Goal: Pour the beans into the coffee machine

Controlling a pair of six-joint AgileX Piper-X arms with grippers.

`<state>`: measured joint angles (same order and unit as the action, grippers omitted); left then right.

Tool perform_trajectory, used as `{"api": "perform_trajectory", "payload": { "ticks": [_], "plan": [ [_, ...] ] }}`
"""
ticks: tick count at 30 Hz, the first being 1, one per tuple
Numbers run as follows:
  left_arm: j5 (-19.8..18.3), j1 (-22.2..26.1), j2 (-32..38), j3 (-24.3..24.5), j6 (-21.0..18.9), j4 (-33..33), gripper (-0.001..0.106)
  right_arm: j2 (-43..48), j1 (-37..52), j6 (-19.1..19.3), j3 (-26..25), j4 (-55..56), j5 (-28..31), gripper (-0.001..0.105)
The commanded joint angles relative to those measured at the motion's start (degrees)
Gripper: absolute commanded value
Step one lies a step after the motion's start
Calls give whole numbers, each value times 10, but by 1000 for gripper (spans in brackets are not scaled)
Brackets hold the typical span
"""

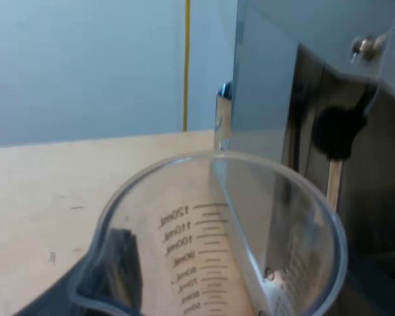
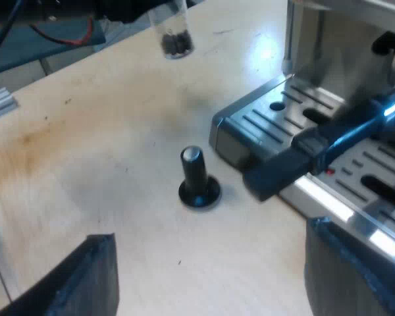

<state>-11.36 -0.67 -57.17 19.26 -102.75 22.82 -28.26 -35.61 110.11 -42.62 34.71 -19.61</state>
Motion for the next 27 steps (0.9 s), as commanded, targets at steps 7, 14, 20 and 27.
{"api": "perform_trajectory", "payload": {
  "ticks": [7, 14, 20, 27],
  "plan": [
    [17, -3, 78, 97, 49, -215, 40, 2, -1, -31, -5, -85, 40, 62],
    [17, -3, 95, 164, 49, -318, 40, 2, -1, -50, -17, -117, 73, 62],
    [17, -3, 96, 231, 49, -419, 40, 2, -1, -50, -62, -113, 134, 62],
    [-15, -3, 96, 279, 49, -440, 40, -26, -1, -55, -126, -46, 138, 62]
  ]
}}
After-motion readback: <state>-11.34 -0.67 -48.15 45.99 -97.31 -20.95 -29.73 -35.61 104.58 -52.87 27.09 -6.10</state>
